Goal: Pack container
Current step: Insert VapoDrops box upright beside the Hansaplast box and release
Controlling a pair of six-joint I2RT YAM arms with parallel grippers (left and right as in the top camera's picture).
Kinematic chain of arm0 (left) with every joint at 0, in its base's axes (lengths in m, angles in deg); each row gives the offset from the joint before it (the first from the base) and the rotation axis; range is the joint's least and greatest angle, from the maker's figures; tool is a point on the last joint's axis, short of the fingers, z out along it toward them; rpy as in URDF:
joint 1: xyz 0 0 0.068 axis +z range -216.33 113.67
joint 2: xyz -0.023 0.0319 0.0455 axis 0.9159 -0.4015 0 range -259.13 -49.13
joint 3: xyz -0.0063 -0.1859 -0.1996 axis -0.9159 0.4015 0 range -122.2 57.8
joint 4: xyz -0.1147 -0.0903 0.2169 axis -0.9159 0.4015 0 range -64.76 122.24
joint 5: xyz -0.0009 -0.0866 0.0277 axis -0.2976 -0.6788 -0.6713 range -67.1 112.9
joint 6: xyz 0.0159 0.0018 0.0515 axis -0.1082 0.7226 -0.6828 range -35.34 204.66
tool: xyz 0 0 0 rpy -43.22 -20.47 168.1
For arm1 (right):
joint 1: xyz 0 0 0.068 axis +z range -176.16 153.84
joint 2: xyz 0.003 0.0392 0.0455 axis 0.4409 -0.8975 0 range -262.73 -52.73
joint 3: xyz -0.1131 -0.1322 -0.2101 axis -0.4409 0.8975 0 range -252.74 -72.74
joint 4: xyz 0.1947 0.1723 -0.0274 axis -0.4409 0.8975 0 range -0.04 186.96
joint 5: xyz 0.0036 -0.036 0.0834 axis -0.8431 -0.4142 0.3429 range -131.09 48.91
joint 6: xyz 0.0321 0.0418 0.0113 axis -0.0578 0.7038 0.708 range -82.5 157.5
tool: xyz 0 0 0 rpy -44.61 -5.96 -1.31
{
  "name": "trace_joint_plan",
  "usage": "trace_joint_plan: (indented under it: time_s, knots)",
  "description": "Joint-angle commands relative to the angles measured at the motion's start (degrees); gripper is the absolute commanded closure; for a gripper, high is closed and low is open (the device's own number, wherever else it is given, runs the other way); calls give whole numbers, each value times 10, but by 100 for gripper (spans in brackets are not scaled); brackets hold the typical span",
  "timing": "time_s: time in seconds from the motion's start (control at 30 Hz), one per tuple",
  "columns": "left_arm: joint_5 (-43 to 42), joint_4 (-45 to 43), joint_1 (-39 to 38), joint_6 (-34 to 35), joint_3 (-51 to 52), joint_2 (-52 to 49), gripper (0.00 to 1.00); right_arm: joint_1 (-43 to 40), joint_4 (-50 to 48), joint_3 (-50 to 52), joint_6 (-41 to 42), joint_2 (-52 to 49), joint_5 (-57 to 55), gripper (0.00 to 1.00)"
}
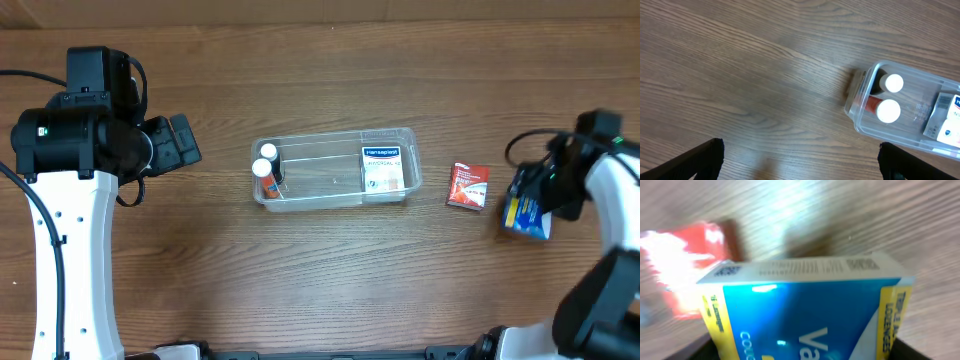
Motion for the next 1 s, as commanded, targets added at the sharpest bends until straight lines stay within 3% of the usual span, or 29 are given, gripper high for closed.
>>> trace_joint_plan:
  time_s: [0.0,0.1,0.23,0.43,0.6,0.97]
  knots:
    - [3,0,2,-13,0,-3,0,31,64,-89,69,78,50,41]
    - [4,1,2,-13,0,-3,0,115,99,-135,94,134,38,47]
    - [3,3,2,-13,0,-3,0,297,139,-206,162,143,-20,47]
    - [3,8,2,-12,0,-3,0,529,52,-236,241,87,-47,49]
    - [-2,11,2,-12,0,-3,0,566,43,-320,281,-47,-60,48]
    - [-1,13,2,-13,0,-3,0,545,9,-322,301,-217,-56,48]
